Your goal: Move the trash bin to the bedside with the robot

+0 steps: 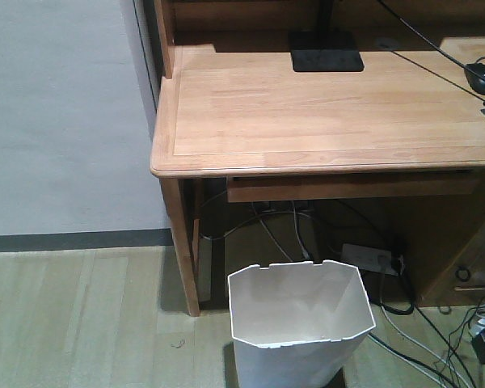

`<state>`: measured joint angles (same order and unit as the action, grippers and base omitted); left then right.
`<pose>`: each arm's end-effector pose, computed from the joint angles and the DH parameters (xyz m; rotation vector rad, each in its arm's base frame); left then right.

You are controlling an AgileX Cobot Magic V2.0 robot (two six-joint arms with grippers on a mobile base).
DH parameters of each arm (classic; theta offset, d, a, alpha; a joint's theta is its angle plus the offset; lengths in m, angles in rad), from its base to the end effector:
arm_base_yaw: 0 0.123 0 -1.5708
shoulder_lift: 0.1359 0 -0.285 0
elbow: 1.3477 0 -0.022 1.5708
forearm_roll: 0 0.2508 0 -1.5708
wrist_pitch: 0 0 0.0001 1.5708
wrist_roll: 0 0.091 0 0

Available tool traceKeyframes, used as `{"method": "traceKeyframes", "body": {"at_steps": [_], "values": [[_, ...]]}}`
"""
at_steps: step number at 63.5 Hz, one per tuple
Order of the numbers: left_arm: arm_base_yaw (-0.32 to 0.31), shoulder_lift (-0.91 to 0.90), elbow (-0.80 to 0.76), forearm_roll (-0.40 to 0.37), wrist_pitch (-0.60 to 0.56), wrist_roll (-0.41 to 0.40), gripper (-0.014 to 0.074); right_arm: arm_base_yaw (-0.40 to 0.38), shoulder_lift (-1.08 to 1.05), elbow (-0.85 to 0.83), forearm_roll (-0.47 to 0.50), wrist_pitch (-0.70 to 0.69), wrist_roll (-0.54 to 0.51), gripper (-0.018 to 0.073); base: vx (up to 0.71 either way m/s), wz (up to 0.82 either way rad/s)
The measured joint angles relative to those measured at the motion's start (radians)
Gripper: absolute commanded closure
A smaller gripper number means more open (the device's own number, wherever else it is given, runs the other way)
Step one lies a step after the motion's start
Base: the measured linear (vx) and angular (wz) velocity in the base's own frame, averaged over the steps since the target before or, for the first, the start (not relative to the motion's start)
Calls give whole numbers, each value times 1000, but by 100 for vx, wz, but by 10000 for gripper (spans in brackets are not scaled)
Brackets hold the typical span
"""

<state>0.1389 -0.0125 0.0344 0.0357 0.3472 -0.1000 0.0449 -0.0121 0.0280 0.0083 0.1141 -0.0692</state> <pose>0.0527 0.0085 0.1710 -0.1983 1.8423 0.0617 0.0566 0.0026 0.1940 -0.0861 1.6113 -0.0117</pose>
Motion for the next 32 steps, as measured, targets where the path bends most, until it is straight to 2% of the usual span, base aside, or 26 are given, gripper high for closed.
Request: {"method": "traceKeyframes", "body": {"at_steps": [32], "values": [[0,0,0,0,0,0,603,0,0,0,9,-7,9,568,0,0]]}}
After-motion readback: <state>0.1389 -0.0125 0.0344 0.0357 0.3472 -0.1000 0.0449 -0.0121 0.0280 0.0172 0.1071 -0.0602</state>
